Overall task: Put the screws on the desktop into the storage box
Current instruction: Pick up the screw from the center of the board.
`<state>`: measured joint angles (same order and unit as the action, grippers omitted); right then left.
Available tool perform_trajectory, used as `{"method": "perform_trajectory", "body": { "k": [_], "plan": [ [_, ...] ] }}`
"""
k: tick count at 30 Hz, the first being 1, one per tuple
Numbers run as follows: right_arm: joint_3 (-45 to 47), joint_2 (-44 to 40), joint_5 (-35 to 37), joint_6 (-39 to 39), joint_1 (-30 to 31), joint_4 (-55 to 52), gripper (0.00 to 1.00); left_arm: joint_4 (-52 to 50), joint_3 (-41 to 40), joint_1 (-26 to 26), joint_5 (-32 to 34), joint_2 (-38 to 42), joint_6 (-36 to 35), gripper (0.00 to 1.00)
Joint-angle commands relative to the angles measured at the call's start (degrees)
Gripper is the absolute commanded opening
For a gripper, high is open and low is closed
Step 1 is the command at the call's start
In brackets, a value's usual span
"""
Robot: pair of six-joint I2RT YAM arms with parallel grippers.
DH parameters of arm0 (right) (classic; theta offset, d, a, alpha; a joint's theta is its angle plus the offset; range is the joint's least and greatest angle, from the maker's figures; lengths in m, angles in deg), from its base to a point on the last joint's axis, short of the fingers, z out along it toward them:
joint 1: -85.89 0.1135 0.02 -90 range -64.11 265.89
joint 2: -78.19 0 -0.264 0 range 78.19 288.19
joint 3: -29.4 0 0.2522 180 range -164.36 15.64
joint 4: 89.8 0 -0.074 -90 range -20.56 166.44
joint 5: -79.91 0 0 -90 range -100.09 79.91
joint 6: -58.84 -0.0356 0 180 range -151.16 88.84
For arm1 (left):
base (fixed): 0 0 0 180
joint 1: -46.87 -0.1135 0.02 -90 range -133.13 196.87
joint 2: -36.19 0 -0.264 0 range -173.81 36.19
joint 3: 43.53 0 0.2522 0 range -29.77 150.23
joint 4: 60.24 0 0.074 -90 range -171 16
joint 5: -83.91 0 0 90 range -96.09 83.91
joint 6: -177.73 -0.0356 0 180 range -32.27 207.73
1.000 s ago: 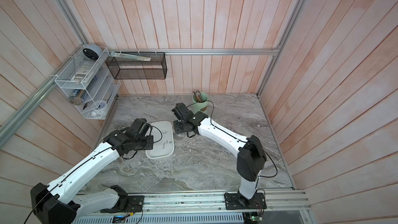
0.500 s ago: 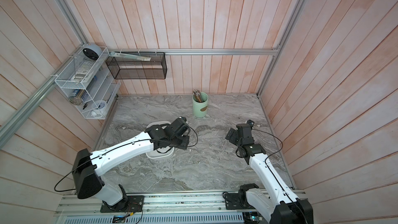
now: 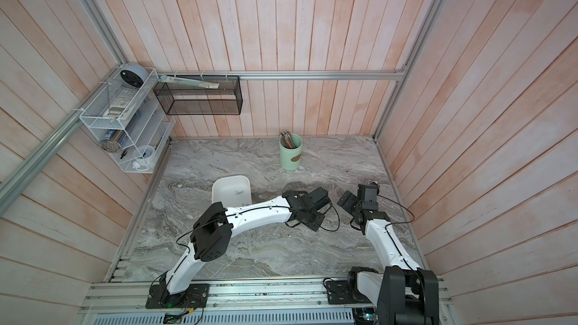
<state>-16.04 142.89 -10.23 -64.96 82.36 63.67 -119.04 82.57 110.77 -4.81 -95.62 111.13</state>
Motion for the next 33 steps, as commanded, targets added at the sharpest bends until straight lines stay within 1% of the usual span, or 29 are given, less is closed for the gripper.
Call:
{"method": "perform_trajectory", "body": {
  "k": [1, 6, 11, 17, 26, 33],
  "plan": [
    [-0.2, 1.0, -2.0, 0.7, -0.3, 2.8, 0.94, -2.9, 6.9, -0.2, -0.7, -3.4, -2.8, 0.53],
    [0.0, 1.3, -2.4, 0.6, -0.4, 2.8, 0.94, -6.8, 14.5, -0.3, 0.9, -9.1, -3.3, 0.52],
    [0.2, 1.3, -2.7, 0.6, -0.5, 3.2, 0.94, -7.9, 16.8, -0.9, 1.7, -11.4, -3.2, 0.52],
    [0.1, 1.7, -3.1, 0.5, -0.4, 3.4, 0.94, -9.7, 20.6, -1.3, 2.1, -14.5, -4.3, 0.47],
    [0.4, 2.1, -4.3, 0.2, -0.4, 3.6, 0.94, -10.5, 23.8, -2.5, 1.9, -17.7, -4.6, 0.45],
    [0.2, 3.0, -5.1, 0.0, -0.5, 3.9, 0.94, -11.4, 25.7, -2.4, 2.2, -19.5, -5.1, 0.4]
  ]
}}
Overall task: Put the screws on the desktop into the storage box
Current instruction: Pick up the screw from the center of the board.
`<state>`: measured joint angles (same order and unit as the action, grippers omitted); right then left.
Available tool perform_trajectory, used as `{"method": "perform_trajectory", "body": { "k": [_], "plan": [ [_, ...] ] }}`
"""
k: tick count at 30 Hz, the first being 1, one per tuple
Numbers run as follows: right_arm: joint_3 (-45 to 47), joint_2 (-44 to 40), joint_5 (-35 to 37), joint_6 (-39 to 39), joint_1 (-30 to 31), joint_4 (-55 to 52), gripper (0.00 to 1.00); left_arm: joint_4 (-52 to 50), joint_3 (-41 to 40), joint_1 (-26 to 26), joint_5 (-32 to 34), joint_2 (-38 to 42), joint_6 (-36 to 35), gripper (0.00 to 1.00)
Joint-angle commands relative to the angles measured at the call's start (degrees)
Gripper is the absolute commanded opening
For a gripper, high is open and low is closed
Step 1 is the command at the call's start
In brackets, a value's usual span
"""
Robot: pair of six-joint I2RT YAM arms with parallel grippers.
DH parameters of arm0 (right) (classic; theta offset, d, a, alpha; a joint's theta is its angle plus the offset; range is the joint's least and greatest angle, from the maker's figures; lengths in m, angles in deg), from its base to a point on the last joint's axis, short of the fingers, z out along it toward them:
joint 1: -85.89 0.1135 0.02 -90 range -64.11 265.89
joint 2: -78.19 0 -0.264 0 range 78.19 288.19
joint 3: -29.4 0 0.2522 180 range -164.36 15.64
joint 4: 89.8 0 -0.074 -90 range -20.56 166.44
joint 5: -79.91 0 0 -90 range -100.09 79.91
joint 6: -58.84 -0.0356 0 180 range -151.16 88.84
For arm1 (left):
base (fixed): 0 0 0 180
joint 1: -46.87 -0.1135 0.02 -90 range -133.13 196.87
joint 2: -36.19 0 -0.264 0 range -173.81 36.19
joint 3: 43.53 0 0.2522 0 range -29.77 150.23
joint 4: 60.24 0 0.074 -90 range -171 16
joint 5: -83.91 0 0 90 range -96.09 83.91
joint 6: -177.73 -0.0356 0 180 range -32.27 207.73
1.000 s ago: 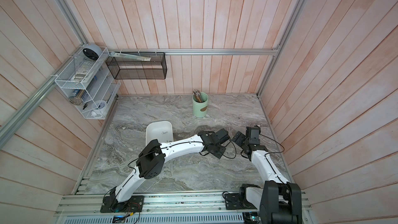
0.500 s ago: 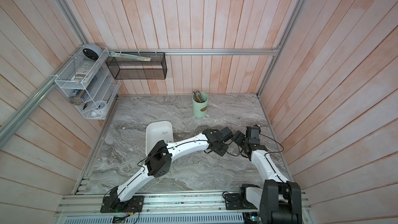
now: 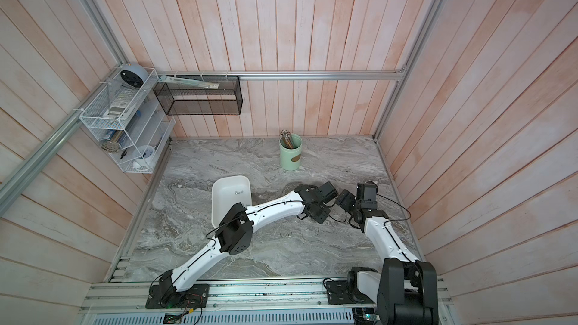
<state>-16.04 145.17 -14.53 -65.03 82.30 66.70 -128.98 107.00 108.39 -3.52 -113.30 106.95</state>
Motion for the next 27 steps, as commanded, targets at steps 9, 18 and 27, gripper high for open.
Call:
{"method": "perform_trajectory", "body": {
  "k": [9, 18, 27],
  "plan": [
    [-0.1, 1.0, -1.3, 0.1, -0.3, 0.6, 0.94, -3.4, 4.0, 0.1, 2.4, -4.9, -1.8, 0.35],
    [-0.8, 1.5, -0.9, 0.3, -0.4, -0.1, 0.94, -2.7, 3.9, 0.5, 1.8, -5.5, -2.3, 0.23],
    [-0.6, 1.6, -1.0, 0.1, -0.4, 0.2, 0.94, -2.3, 3.9, 0.5, 0.8, -5.9, -2.5, 0.16]
  ]
}}
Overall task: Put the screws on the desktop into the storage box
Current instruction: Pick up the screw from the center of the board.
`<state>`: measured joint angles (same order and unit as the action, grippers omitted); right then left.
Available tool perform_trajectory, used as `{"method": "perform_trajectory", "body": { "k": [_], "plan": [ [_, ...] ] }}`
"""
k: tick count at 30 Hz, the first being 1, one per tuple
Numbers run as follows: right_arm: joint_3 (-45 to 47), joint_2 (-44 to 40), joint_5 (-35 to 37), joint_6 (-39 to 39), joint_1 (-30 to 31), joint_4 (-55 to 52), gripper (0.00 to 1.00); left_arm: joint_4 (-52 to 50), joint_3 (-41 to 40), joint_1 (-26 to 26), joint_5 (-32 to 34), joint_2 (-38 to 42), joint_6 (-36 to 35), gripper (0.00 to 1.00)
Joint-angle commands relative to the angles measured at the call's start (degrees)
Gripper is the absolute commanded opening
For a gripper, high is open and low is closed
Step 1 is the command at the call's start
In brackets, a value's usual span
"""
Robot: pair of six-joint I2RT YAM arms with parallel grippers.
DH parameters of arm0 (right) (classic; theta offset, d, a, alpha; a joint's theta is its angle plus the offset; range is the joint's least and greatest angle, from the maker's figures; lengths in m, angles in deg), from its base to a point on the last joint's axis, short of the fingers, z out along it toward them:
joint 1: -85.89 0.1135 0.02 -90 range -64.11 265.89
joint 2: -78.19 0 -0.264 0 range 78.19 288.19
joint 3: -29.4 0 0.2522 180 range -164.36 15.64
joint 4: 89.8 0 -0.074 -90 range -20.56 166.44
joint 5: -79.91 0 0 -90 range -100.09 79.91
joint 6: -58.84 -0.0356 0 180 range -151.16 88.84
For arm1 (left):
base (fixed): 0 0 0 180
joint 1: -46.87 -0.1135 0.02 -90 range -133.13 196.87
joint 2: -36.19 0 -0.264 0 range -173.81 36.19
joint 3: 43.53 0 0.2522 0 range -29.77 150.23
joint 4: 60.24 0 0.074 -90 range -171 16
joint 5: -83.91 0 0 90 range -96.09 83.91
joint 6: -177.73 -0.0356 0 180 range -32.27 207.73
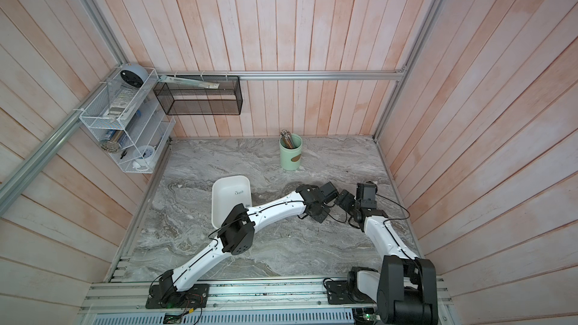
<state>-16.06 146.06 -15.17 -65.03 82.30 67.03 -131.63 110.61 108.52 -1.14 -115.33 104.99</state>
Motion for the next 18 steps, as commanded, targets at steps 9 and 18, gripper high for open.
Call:
{"method": "perform_trajectory", "body": {
  "k": [9, 18],
  "plan": [
    [-0.6, 1.5, -0.5, -0.1, -0.4, 0.0, 0.94, 0.1, -1.0, 0.4, -0.5, -3.0, -0.7, 0.05],
    [-1.0, 2.1, -1.3, -0.1, -0.4, -0.2, 0.94, 1.7, -4.8, 0.1, 0.7, 0.1, -0.9, 0.0]
  ]
}}
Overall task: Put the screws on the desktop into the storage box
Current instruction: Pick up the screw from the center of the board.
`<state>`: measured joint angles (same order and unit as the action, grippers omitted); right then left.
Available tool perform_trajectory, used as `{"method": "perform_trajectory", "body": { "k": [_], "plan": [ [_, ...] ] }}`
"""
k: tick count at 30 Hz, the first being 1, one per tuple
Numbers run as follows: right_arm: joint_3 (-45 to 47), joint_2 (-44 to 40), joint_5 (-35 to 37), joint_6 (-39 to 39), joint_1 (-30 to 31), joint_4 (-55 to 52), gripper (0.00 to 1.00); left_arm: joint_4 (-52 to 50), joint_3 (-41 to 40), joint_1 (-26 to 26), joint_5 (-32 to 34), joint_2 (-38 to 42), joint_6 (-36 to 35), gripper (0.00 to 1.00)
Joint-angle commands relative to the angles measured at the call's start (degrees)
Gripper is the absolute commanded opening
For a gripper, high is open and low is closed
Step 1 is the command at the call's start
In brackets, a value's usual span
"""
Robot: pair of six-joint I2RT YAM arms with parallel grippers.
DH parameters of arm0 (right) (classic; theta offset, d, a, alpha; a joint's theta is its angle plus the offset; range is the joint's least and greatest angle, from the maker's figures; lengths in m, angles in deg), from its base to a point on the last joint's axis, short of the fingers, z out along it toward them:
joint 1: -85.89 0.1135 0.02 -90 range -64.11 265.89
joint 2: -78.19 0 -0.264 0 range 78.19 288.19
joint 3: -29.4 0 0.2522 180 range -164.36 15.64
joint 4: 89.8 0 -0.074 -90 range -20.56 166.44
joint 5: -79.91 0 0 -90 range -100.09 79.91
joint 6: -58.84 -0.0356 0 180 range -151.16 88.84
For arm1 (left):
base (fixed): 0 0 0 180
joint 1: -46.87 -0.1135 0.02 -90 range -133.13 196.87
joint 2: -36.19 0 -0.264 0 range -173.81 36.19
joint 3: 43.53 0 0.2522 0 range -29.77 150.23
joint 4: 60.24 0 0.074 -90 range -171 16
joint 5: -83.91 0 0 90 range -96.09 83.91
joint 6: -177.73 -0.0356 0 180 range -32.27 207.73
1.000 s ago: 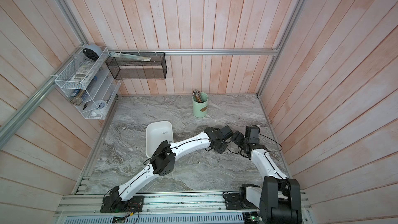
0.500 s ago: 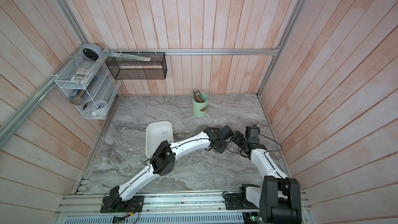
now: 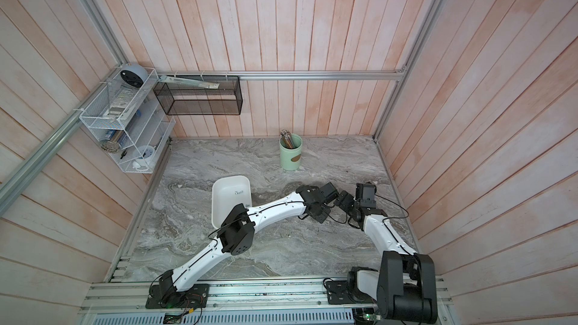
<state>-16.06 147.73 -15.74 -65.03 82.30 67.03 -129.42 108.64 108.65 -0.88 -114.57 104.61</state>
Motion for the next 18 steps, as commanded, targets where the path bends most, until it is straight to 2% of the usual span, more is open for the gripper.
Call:
{"method": "perform_trajectory", "body": {
  "k": [1, 18],
  "plan": [
    [-1.0, 0.5, -0.8, 0.0, -0.4, -0.1, 0.94, -0.3, -3.3, 0.0, 0.6, -0.2, -0.5, 0.0],
    [-2.1, 2.6, -2.3, 0.4, -0.4, -1.4, 0.94, 10.2, -20.2, -0.2, 3.7, 15.4, 1.5, 0.0]
  ]
}}
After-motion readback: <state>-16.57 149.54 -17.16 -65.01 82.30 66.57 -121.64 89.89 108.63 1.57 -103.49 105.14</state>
